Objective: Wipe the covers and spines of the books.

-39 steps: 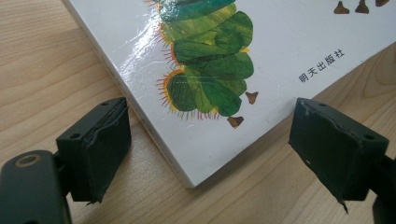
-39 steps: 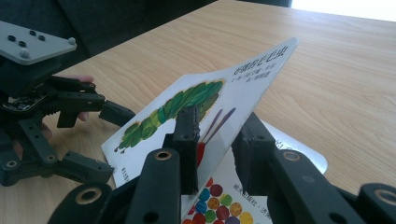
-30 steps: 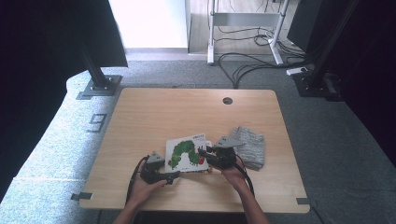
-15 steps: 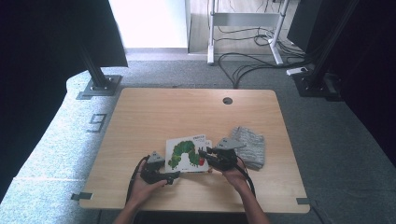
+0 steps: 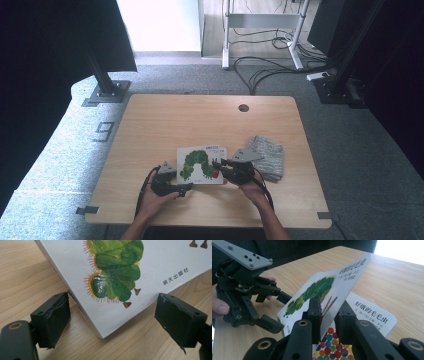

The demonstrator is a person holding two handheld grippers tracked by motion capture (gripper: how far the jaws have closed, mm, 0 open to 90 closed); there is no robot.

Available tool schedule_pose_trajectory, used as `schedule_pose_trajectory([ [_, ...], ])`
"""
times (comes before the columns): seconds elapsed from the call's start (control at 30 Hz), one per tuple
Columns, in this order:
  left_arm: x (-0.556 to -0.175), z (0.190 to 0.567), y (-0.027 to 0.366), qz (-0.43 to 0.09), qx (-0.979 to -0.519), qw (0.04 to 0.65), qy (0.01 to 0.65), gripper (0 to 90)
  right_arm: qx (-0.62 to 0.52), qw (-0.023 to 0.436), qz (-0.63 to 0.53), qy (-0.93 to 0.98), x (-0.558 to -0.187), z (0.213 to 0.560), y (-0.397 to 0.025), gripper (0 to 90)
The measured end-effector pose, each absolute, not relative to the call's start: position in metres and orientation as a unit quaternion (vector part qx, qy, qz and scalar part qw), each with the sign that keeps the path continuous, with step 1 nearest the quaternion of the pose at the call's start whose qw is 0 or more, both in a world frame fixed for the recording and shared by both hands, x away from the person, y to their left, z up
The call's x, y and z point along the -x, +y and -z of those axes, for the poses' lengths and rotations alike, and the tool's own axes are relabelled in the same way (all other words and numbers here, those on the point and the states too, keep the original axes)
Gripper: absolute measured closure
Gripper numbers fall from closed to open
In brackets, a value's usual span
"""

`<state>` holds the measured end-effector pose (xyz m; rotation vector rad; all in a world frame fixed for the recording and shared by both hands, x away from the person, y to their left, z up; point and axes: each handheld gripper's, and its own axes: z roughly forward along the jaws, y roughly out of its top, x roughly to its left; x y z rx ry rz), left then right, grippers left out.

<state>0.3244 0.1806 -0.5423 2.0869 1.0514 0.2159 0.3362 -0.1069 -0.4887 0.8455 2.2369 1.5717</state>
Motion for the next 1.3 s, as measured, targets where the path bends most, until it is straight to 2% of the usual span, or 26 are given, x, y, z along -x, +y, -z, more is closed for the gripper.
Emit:
schedule_pose_trajectory([
  [1.3, -0.3297, 0.5440, 0.1786, -0.097, -0.819, 0.387, 0.413, 14.8, -0.265, 0.152, -0.535, 0.788, -0.3273, 0.4915, -0.1099, 77.4],
])
